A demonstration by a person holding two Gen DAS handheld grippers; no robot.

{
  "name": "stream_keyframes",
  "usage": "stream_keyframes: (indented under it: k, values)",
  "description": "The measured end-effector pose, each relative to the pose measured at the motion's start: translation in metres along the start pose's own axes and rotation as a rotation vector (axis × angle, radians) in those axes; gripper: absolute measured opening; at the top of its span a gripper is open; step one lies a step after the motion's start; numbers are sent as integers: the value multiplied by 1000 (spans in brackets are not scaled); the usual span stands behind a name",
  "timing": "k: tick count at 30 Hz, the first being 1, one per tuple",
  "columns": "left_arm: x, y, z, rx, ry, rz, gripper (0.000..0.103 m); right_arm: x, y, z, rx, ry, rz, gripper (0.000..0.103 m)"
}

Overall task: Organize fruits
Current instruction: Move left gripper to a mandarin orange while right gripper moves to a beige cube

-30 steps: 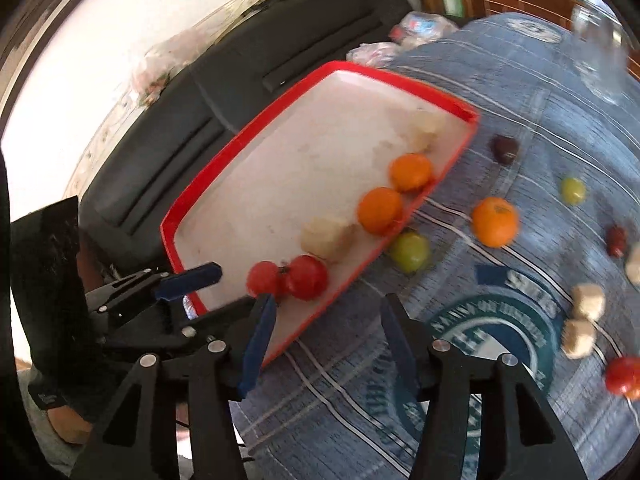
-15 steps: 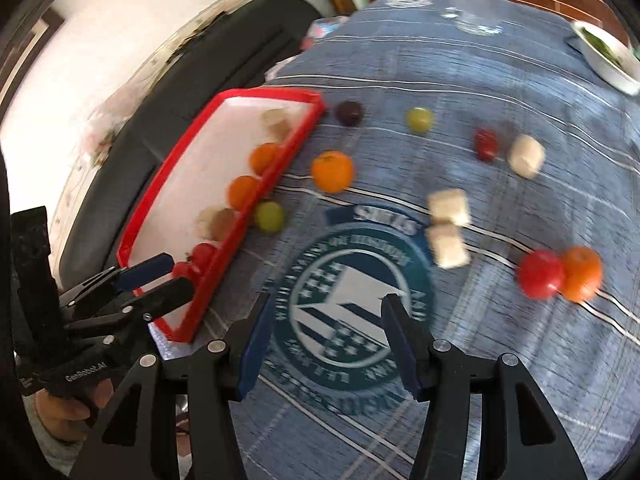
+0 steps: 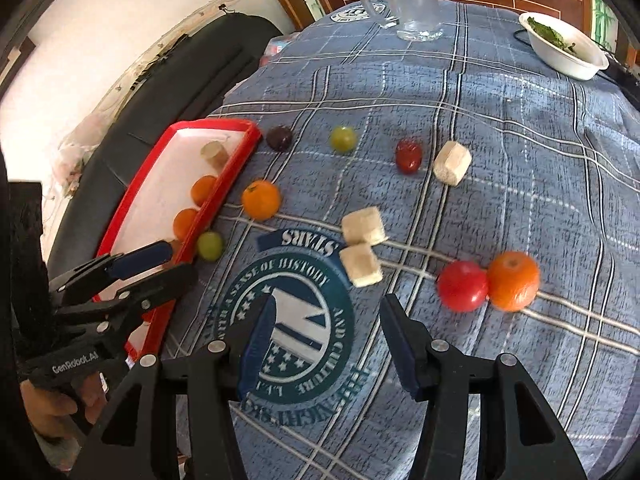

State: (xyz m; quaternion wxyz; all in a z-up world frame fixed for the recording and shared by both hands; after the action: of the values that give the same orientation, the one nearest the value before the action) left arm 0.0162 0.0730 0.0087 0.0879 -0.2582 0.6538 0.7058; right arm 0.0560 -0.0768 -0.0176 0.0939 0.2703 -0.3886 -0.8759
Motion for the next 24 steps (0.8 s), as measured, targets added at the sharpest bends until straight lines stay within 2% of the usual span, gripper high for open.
stream_keyframes:
  k: [5,7,11,23,24]
  values:
    - [-23,-17,-4,42,24,18,59,-10,-5,-8,23,-19,-7,55]
    - [-30,-21,-5,61,27,17,59,-12,-7,-10,31,-19,-7,51]
    - [-35,-30,-8,62,-1,22,58,-16,-12,-11,49,-8,-4,49]
    - [-41,-64,-17,-5,-84,51,55,-21,-25,-18,91,-10,11,45]
    - [-43,-67,-17,-9,-83,55,49,-22,-26,-19,94,-9,13,45]
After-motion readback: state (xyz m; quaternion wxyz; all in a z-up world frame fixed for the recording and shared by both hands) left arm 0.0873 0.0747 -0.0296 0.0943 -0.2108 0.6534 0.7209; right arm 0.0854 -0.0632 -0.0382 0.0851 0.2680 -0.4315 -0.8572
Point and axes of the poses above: each gripper's, at about its wrist camera, not at the fingertips, and y roughly against the way its jaws point, z to its left, x to its underside, the point moved 6 cm from there along -y, roughly the way its jaws point, and after that the axes turned 15 degrees about -x, right-handed, at the moved point
